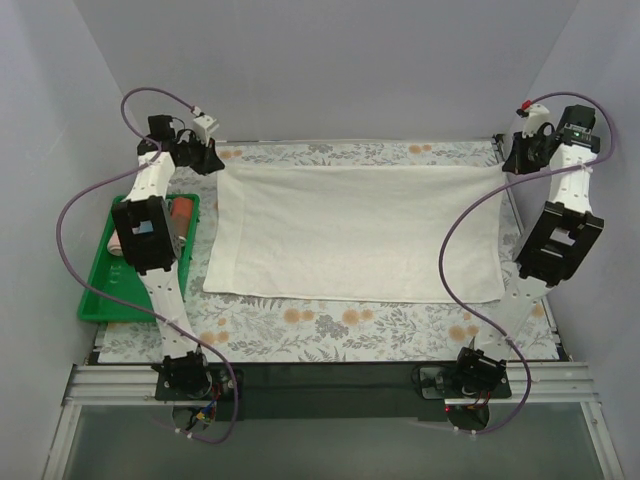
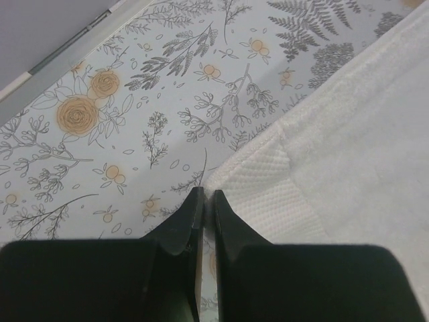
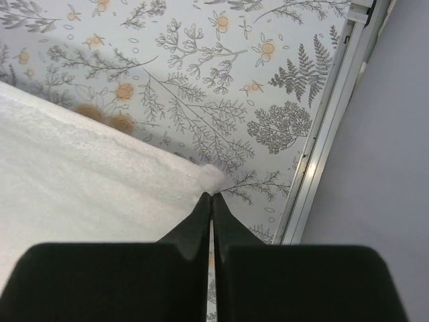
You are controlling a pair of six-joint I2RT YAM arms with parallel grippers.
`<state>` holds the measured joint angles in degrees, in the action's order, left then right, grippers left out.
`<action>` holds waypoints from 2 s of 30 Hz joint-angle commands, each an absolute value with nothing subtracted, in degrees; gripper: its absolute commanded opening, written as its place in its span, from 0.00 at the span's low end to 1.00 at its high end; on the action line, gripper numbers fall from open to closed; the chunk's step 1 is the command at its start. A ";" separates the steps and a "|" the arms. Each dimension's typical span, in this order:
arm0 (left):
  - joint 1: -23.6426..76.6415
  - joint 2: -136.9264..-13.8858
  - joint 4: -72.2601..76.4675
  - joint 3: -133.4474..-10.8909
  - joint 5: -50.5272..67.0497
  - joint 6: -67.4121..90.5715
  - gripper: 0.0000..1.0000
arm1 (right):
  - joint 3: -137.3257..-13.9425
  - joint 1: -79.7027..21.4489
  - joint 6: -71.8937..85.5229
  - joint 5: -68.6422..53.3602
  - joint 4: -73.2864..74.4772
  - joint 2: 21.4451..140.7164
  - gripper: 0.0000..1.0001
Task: Roll the towels
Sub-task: Fold the towel
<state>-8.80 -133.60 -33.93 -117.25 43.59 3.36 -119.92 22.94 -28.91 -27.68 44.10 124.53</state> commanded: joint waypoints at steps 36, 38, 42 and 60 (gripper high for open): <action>-18.54 -92.90 -59.31 -78.57 49.83 -40.15 0.00 | -80.43 33.84 -63.53 -30.06 55.54 96.60 0.01; -18.98 -92.38 -61.34 -77.88 49.66 -42.35 0.00 | -77.11 34.01 -65.12 -29.45 56.34 94.76 0.01; -18.90 -89.13 -59.08 -70.42 47.90 -44.47 0.00 | -71.12 33.93 -67.24 -30.14 56.07 92.90 0.01; -19.34 -87.80 -56.68 -63.63 43.77 -46.58 0.00 | -70.49 34.36 -66.97 -28.57 55.11 95.19 0.01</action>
